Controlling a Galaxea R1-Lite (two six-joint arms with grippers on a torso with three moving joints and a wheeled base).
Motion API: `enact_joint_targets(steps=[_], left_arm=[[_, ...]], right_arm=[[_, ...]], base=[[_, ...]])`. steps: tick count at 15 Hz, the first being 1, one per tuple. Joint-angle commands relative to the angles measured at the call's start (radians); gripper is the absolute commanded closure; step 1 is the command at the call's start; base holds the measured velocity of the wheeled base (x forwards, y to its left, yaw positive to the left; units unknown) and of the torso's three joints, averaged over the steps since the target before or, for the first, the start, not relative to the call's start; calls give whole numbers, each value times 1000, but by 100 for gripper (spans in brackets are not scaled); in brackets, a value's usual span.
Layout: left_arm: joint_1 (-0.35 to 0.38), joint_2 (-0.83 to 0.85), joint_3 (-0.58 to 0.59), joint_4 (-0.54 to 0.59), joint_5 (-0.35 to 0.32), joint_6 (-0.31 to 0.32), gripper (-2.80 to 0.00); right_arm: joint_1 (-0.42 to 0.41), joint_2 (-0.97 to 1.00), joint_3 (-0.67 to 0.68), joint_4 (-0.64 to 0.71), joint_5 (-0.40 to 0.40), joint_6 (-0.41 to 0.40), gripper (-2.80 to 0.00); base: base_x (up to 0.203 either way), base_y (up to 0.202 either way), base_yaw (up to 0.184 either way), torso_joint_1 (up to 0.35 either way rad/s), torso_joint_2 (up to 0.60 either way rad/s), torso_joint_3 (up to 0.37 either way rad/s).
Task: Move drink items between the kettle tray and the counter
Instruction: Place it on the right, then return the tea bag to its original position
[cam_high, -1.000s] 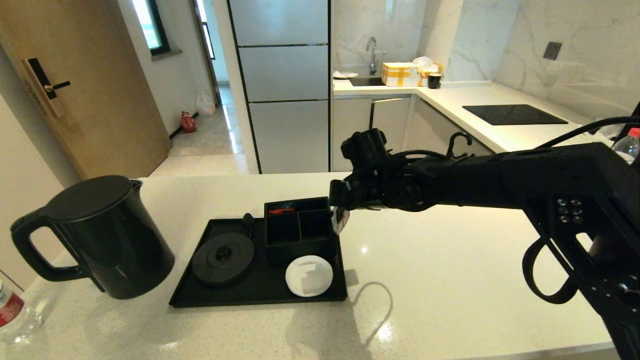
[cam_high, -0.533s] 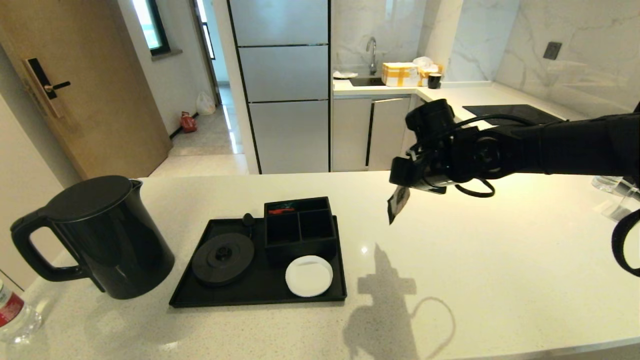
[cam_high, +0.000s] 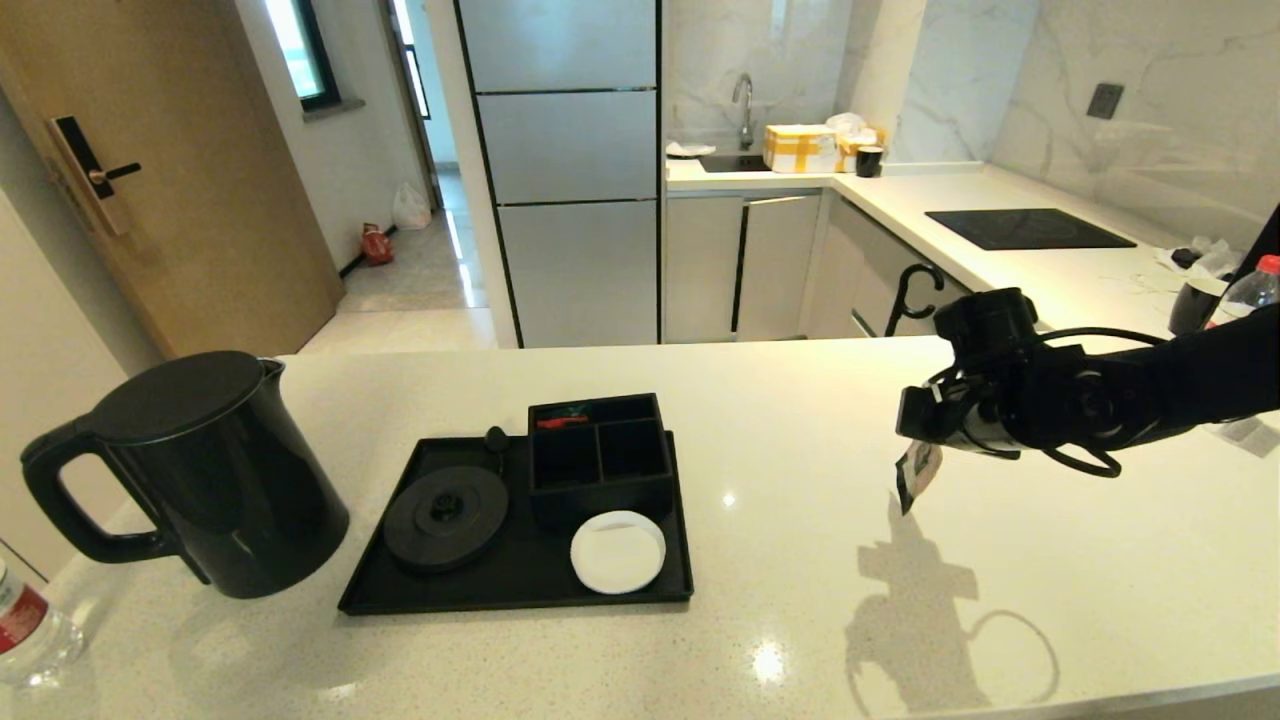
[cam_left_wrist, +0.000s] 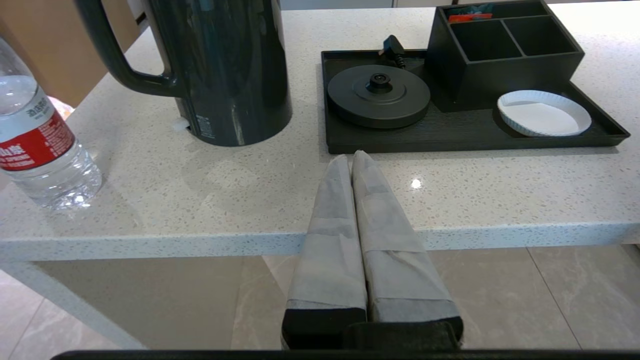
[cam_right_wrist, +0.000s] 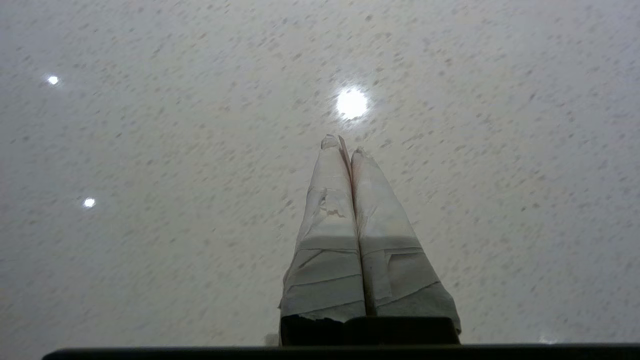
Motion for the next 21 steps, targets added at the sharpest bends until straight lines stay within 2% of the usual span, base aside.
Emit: enact_joint_targets(steps=[1, 3, 4, 10, 15, 18, 19, 21], left_arm=[[0, -2, -1, 0, 0, 0, 0], [0, -2, -1, 0, 0, 0, 0], [0, -2, 1, 0, 0, 0, 0], [0, -2, -1, 0, 0, 0, 0], [0, -2, 1, 0, 0, 0, 0], [0, -2, 1, 0, 0, 0, 0], [0, -2, 0, 0, 0, 0, 0], [0, -2, -1, 0, 0, 0, 0]], right_arm=[[-30, 5, 47, -52, -2, -10, 0], [-54, 1, 80, -58, 3, -17, 0], [-54, -3, 88, -57, 3, -17, -280], [-54, -61, 100, -54, 5, -14, -280], [-8, -346, 196, -31, 21, -18, -280], [53, -582, 257, 66, 21, -15, -280], [75, -682, 270, 121, 19, -9, 0], [105, -892, 280, 261, 11, 9, 0]], base=[[0, 0, 0, 0, 0, 0], [0, 0, 0, 0, 0, 0], [0, 0, 0, 0, 0, 0], [0, 0, 0, 0, 0, 0], [0, 0, 0, 0, 0, 0], [0, 0, 0, 0, 0, 0], [0, 0, 0, 0, 0, 0], [0, 0, 0, 0, 0, 0]])
